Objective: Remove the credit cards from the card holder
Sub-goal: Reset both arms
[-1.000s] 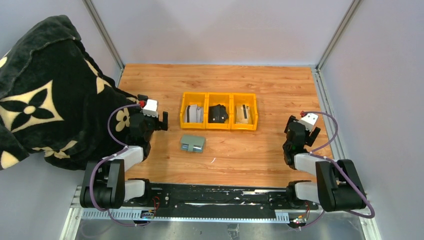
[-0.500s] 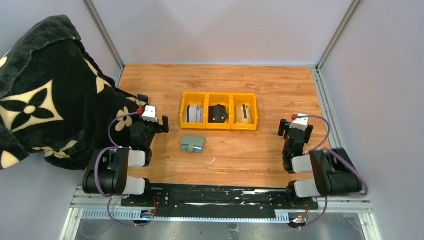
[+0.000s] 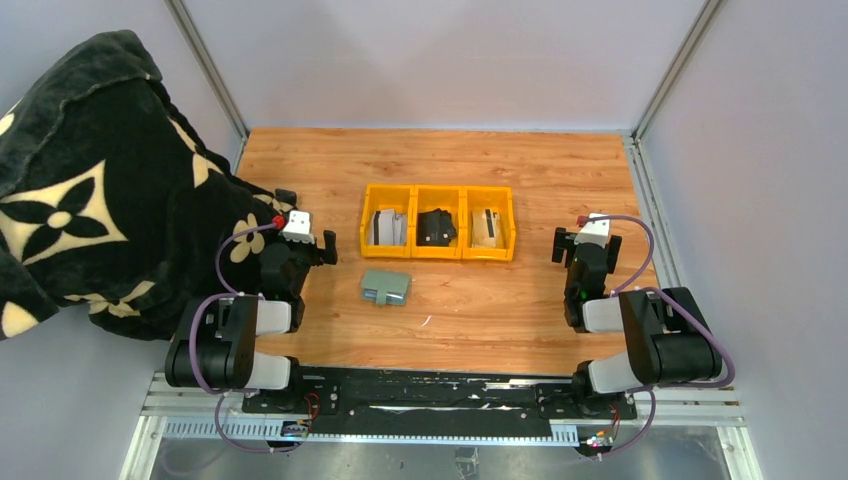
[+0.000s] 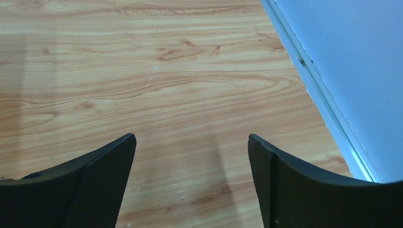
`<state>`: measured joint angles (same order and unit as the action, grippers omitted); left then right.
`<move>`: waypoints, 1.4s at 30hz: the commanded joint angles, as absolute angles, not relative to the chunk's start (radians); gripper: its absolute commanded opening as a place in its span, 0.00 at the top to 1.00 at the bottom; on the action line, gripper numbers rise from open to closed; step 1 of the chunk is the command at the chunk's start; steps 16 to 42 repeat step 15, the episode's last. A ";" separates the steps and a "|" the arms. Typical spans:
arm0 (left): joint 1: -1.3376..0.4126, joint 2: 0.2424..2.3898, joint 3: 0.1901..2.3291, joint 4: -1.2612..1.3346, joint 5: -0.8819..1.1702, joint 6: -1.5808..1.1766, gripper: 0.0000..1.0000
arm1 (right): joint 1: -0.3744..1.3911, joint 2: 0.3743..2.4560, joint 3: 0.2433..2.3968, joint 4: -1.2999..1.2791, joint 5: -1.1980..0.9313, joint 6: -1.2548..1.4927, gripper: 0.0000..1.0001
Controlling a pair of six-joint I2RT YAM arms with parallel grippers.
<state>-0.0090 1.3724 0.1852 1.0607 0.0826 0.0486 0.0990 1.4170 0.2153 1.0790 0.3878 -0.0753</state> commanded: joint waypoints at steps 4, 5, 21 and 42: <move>-0.008 1.374 0.193 1.082 0.060 0.046 0.00 | 0.091 1.419 0.209 1.086 0.382 -0.081 0.09; -0.008 1.374 0.194 1.082 0.059 0.046 0.00 | 0.091 1.419 0.209 1.085 0.382 -0.081 0.08; -0.007 1.374 0.195 1.077 0.058 0.048 0.00 | 0.091 1.419 0.209 1.086 0.382 -0.081 0.08; -0.007 1.374 0.195 1.077 0.058 0.048 0.00 | 0.091 1.419 0.209 1.086 0.382 -0.081 0.08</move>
